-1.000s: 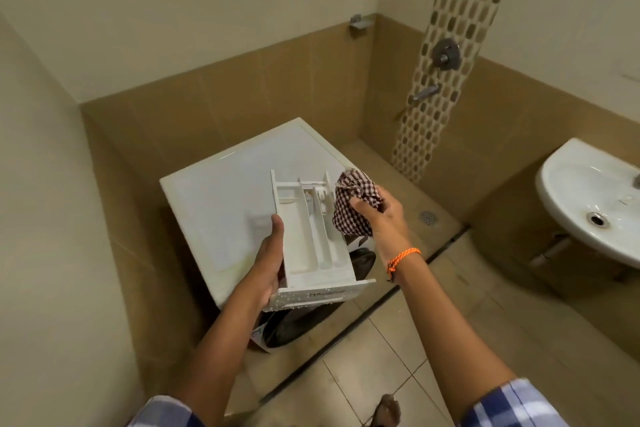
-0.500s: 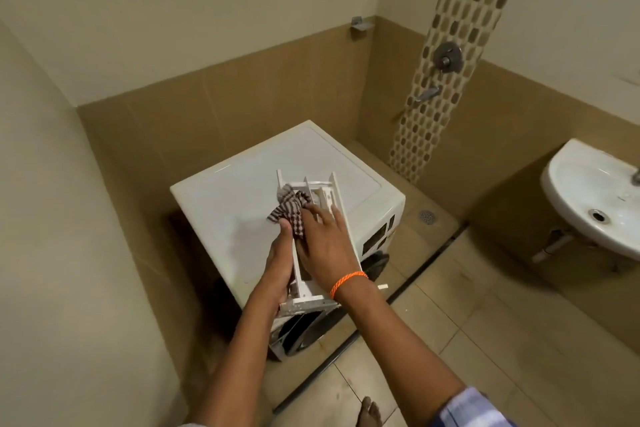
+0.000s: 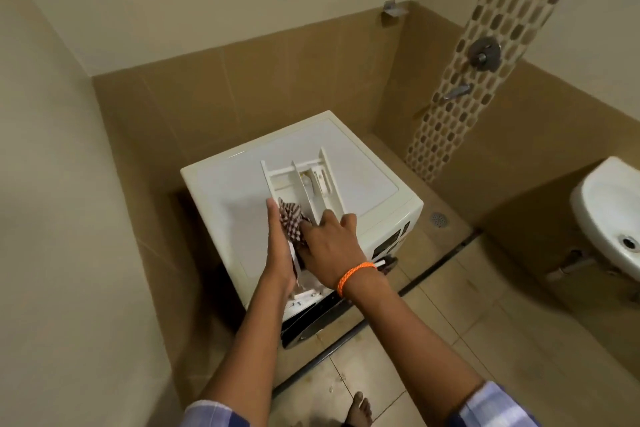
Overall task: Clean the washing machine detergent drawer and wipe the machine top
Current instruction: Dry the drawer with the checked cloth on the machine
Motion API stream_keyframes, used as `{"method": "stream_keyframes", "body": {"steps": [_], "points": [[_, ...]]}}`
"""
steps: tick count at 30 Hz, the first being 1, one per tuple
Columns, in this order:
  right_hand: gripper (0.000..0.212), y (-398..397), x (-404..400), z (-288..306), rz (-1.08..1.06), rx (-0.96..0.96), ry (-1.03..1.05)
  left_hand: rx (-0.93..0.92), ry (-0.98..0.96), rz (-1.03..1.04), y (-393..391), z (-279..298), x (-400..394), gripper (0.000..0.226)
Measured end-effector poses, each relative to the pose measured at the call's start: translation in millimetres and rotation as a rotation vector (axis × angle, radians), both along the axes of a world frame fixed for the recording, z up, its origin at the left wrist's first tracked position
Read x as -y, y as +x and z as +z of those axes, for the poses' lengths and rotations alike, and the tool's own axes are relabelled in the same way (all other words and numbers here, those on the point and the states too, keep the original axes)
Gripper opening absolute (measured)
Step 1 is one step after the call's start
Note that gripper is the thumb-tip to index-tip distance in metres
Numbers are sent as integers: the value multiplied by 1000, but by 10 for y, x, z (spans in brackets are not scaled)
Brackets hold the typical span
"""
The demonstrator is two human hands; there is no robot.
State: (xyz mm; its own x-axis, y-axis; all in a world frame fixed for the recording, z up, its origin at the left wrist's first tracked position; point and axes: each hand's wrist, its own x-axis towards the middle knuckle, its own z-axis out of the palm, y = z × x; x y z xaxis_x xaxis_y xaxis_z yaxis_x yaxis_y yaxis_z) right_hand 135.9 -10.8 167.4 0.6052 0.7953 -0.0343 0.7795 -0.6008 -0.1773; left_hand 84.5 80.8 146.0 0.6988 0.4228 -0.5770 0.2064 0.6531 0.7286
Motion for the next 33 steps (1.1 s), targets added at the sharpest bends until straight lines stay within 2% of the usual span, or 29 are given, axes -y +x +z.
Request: {"method": "stream_keyframes", "body": {"steps": [5,8,11,14,17,21,25,30,31,33], "points": [[7,160,-360,-71,-94,179,221,35,48,51,230,19,-218,76],[17,310,-533,-9,-184,209,277,72,82,37,295,-19,-220,61],[7,441,-623,16,-232,240,305,132,45,-5,315,-56,-176,56],[8,460,-638,-40,-228,227,278,152,9,-4,312,-88,-187,54],[11,355,-648,-128,-149,171,192,94,12,12,254,-148,-264,56],[16,238,-485,-197,-17,76,92,35,-69,109,247,-222,-381,78],[18,245,-380,-95,56,-40,-42,-42,-72,156,242,-266,-391,80],[21,375,-427,-45,80,-227,-195,-50,-65,189,232,-429,-389,109],[22,379,-461,-61,86,-212,-184,-34,-68,176,234,-440,-424,109],[20,338,-556,-128,74,-133,-110,1,-74,176,224,-378,-491,95]]}}
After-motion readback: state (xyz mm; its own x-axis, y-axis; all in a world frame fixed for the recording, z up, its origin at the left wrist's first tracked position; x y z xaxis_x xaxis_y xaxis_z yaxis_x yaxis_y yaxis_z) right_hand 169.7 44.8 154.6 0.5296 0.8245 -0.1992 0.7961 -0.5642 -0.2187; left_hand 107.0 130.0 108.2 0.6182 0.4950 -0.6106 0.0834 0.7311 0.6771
